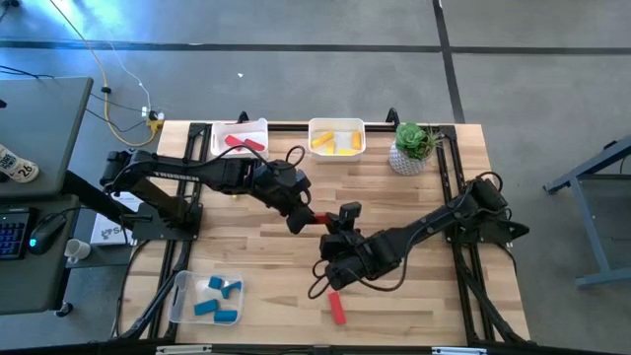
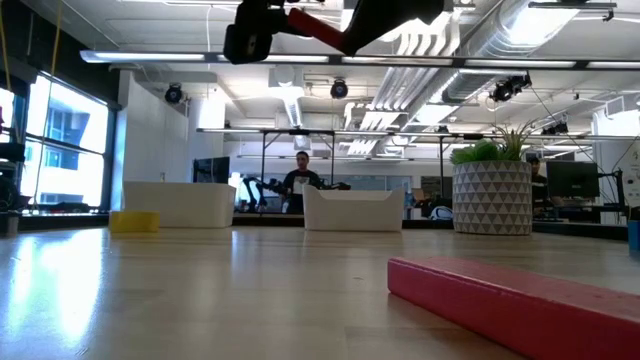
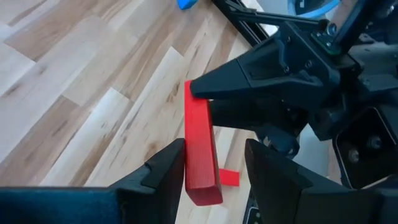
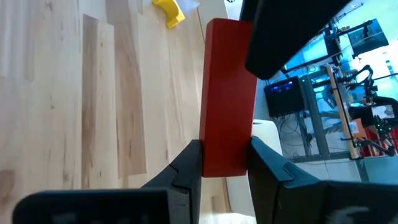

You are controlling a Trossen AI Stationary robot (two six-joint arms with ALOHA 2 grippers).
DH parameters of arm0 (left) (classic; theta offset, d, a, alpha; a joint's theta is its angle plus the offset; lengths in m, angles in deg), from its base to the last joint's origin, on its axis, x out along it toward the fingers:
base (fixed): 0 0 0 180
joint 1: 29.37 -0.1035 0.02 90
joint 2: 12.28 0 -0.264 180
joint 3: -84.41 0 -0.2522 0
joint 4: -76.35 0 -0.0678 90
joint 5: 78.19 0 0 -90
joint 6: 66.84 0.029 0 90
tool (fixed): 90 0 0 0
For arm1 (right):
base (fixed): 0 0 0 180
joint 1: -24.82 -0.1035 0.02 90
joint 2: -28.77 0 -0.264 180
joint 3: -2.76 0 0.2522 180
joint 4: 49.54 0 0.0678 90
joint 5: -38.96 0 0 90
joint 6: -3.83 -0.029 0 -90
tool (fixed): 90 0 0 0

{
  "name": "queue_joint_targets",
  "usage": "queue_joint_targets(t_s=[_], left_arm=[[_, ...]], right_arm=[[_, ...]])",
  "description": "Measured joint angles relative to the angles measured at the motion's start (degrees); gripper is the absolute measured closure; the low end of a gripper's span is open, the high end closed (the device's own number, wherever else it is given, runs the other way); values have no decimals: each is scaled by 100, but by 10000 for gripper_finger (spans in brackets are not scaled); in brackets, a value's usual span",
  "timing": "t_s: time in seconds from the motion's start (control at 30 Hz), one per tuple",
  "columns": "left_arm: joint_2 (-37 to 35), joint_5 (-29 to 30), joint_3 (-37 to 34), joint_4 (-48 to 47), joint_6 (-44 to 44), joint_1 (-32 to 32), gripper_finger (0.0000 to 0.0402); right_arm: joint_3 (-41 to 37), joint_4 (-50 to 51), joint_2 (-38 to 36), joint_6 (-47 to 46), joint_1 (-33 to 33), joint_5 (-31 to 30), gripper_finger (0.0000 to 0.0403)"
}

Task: Sort & place blocks by color
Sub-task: Put the red block into the left white bin

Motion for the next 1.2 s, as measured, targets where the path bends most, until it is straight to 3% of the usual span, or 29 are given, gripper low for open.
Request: queue_joint_targets(t_s=[0.47,0.9,1.2], left_arm=[[2,-10,0,-118,153,8,251],[2,334,-2,-254,706,5,364],[2,647,-2,-436,1189,14,362]], right_arm=[[0,-41,-16,-63,27,-38,332],[2,-10,-16,-56,27,-107,332],[2,-54,-16,-441,36,48,276]])
